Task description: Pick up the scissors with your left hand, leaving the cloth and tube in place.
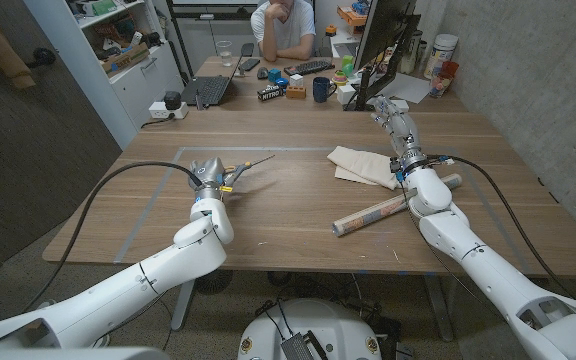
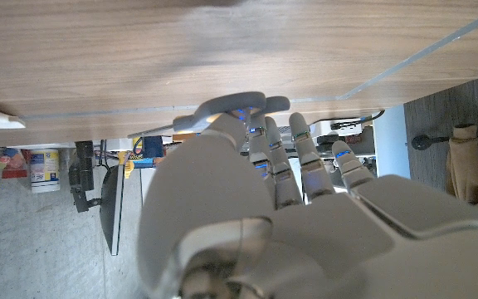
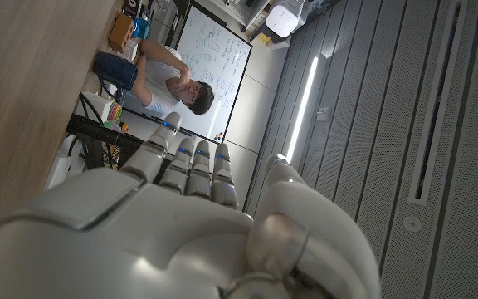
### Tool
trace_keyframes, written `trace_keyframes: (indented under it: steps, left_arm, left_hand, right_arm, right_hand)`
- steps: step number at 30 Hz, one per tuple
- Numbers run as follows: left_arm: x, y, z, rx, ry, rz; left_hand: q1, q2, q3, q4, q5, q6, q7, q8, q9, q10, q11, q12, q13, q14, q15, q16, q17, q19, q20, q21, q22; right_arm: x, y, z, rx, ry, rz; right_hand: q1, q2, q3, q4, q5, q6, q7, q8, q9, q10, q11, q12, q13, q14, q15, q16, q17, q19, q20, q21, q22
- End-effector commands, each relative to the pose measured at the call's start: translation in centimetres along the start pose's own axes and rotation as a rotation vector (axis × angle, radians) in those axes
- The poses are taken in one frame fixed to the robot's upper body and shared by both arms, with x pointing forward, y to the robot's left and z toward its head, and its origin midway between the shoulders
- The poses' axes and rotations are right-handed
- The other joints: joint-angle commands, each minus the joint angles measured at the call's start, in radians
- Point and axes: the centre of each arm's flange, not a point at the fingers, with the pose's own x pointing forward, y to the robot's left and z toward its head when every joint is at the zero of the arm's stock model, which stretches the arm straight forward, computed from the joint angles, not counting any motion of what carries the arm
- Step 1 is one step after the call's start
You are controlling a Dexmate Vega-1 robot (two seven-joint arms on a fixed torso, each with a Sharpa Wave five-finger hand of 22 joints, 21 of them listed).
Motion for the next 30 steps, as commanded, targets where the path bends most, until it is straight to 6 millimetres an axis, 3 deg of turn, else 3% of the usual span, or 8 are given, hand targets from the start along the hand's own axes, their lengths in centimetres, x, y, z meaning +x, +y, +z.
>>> trace_keyframes:
  steps: [1,30]
  left_arm:
    - [-0.5,2.4,0.3,0.001,-0.012,0.070]
    - [-0.7,9.1,1.6,-0.038,-0.052,0.246]
  left_hand:
    - [0.003,0.008,0.036,0.028,0.006,0.170,0.010,0.249,0.297,0.049,-0.038,0.012,0.081,0.013,0.000,0.007,0.005,0.005,0.002,0.006,0.003]
    - [-0.006,0.003,0.050,0.025,0.006,0.155,0.010,0.279,0.347,0.051,-0.035,0.036,0.119,0.025,0.006,0.009,0.015,0.013,0.002,0.012,0.005]
  right_arm:
    - [0.1,0.3,1.1,-0.013,-0.016,0.010]
    - [1.2,1.2,4.0,-0.043,-0.052,0.025]
  right_hand:
    - [-0.008,0.000,-0.001,0.001,0.001,0.000,0.003,0.001,0.003,0.003,0.002,0.002,0.003,0.008,0.001,0.005,0.002,0.001,0.004,0.006,0.005]
    - [-0.008,0.000,0.000,-0.001,0.001,0.003,0.004,0.003,0.003,0.006,0.002,0.003,0.003,0.012,0.001,0.004,0.001,0.004,0.007,0.007,0.005]
